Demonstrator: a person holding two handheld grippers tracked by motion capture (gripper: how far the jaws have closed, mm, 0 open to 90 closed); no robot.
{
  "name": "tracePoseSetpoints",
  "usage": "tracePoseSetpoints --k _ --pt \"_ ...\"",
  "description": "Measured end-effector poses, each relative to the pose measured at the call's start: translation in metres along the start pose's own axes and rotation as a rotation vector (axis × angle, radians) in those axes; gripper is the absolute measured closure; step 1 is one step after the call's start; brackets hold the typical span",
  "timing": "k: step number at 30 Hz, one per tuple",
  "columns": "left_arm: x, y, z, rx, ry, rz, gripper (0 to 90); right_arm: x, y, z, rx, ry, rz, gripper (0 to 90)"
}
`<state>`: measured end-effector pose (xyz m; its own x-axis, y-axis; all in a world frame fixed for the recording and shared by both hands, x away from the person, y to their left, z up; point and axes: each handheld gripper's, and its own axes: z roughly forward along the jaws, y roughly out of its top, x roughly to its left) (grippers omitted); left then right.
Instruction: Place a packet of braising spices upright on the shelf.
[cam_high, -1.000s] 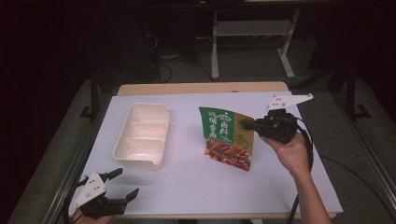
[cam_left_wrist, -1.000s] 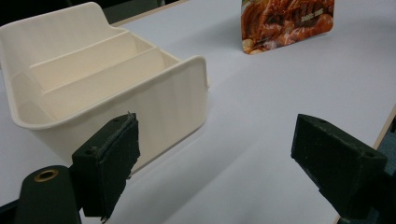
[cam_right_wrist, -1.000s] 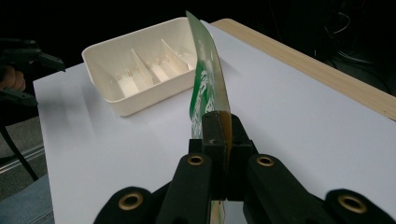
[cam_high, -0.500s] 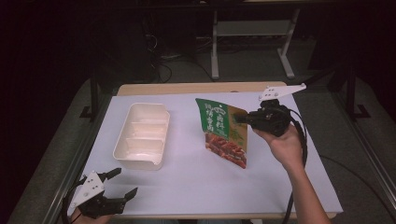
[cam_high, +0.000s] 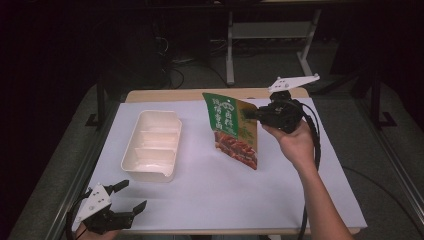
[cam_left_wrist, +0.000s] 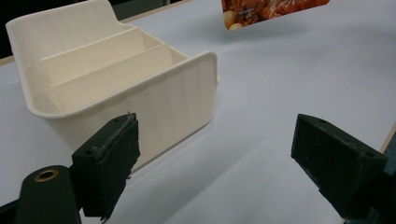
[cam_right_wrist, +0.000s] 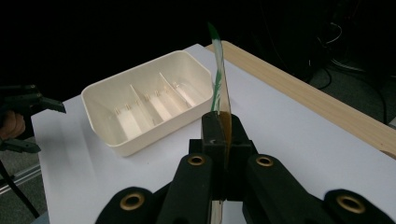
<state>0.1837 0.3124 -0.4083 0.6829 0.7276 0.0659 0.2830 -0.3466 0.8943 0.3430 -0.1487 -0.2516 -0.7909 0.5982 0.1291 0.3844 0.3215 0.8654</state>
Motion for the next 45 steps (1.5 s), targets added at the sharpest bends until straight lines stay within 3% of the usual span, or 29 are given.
tracePoseSetpoints --k 19,31,45 --pt "0.008 -0.004 -0.003 -0.009 0.023 -0.027 14.5 0.011 0.035 0.019 -0.013 0.008 -0.011 90.0" --pt "0.012 -0.005 -0.004 -0.016 0.035 -0.043 14.5 0.025 0.059 0.034 -0.019 0.03 -0.034 90.0" --pt "0.016 -0.006 -0.008 -0.017 0.048 -0.054 14.4 0.048 0.087 0.065 -0.033 0.079 -0.069 90.0"
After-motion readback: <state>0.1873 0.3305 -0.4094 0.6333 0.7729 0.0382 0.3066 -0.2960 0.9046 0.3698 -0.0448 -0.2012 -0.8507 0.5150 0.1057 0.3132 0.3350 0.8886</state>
